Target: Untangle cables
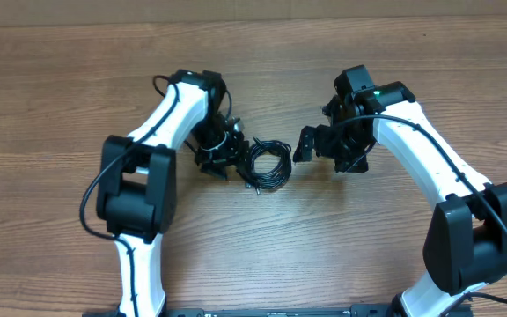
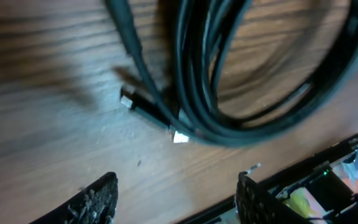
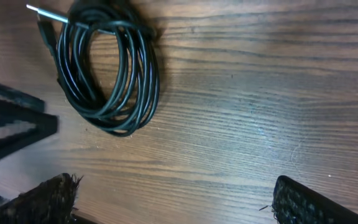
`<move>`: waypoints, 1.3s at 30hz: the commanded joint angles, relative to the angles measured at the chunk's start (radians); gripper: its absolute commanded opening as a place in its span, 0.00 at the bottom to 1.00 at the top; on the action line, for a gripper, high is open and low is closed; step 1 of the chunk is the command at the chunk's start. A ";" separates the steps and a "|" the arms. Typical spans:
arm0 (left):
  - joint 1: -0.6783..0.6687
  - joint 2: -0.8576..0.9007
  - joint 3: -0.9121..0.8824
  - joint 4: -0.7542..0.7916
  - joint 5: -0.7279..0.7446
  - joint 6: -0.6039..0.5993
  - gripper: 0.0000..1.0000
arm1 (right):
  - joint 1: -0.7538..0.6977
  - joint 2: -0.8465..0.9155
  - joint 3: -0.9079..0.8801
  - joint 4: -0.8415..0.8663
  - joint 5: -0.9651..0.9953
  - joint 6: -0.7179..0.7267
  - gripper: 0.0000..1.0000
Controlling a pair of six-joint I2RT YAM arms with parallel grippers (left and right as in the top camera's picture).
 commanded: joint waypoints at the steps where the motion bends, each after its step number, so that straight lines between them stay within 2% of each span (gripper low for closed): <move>1: -0.018 0.032 0.016 0.027 0.030 -0.045 0.61 | 0.002 -0.002 0.019 0.008 0.006 0.026 1.00; 5: -0.020 0.043 0.016 0.090 0.031 -0.121 0.65 | 0.002 -0.002 0.019 0.010 0.006 0.026 1.00; 9: -0.020 0.043 0.016 0.156 0.026 -0.170 0.66 | 0.002 -0.002 0.014 0.010 0.006 0.026 1.00; 10: -0.020 0.043 0.016 0.169 0.022 -0.179 0.64 | 0.002 -0.002 0.013 0.010 0.006 0.026 1.00; 14: -0.021 0.044 0.016 0.181 0.019 -0.213 0.46 | 0.002 -0.001 0.008 0.010 0.006 0.026 1.00; 19: -0.022 0.044 0.016 0.170 0.019 -0.213 0.41 | 0.003 -0.001 0.005 0.009 0.006 0.026 1.00; 20: -0.022 0.044 0.016 0.169 0.021 -0.213 0.30 | 0.003 -0.001 0.005 0.009 0.006 0.026 1.00; 21: -0.022 0.044 0.016 0.165 0.028 -0.212 0.13 | 0.003 -0.001 0.005 0.009 0.006 0.026 1.00; 22: -0.022 0.044 0.016 0.161 0.040 -0.212 0.04 | 0.003 -0.001 0.005 0.008 0.006 0.026 1.00; 30: -0.006 0.043 0.043 0.122 0.215 -0.154 0.04 | 0.009 -0.001 0.005 0.000 0.006 0.026 1.00; 39: -0.008 0.039 0.230 -0.074 0.213 -0.072 0.04 | 0.058 -0.001 0.003 0.020 0.002 0.025 1.00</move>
